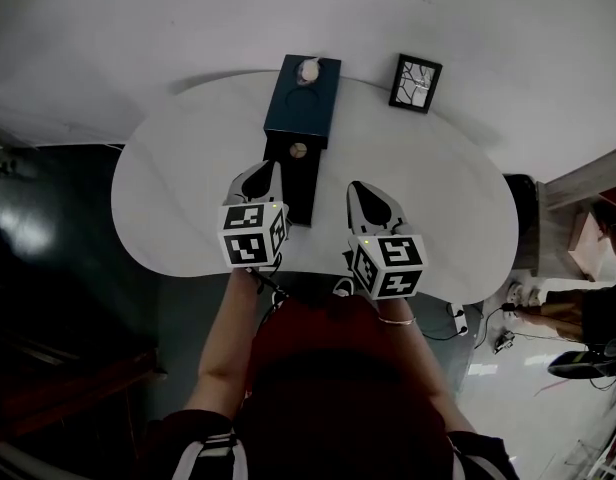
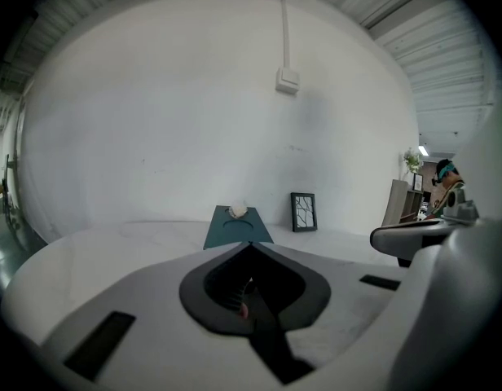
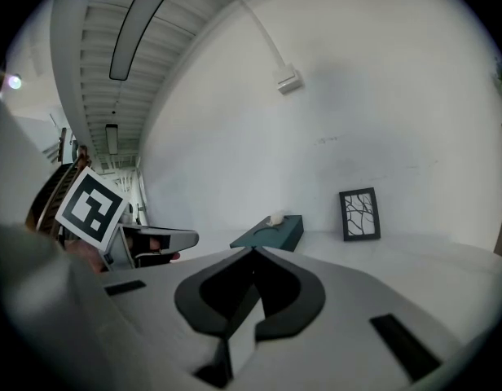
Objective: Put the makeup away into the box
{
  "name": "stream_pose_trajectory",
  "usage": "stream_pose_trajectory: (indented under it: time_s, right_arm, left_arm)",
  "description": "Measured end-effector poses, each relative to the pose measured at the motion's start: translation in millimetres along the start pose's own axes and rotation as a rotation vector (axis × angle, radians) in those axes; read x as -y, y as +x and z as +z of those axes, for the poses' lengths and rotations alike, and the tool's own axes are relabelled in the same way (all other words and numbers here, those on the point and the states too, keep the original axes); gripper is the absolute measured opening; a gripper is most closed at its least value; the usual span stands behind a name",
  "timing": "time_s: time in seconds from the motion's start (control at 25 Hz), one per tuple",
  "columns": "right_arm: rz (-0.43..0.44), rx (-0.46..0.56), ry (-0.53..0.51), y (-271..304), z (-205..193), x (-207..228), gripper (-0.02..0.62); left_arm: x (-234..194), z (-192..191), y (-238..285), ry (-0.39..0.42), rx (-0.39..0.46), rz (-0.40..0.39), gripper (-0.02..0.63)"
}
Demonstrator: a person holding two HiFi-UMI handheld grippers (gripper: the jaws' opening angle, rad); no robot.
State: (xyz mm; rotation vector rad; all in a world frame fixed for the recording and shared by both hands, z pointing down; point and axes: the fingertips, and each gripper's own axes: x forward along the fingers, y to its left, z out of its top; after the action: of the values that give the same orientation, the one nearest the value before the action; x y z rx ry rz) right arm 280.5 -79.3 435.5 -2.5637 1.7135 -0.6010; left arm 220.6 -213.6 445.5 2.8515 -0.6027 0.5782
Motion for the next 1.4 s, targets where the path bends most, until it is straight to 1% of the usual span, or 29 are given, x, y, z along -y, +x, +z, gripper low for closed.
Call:
stream_pose_trajectory:
  time_s: [0.48,0.72,1.08,1.24,1.4]
  right_arm:
    - [0.026,0.035,-0.027,-7,4,-40,0.014]
    - [0.016,0.04,-0.063,-14,3,-56,0.014]
    - [0.014,0.05,-0.075,-19,2,-69,0.014]
    - [0.008,0.058,-0.076,-19,2,-71,0.014]
    - [-0.003,0.063,-0.063,-19,2,-70,0.014]
  left_arm:
    - [-6,-3,-43,-0.008,0.033,-0.034,0.021]
    - [-8,-9,-62,-0.009,0.045,-0.057,0.021]
    - [-7,-8,-79,0.004,0.066,-0.088,0.021]
    - [-8,-8,-82,0.024,0.074,-0.097,0.021]
    - [-11,-7,-85,0.025,0.08,-0.1,0.021]
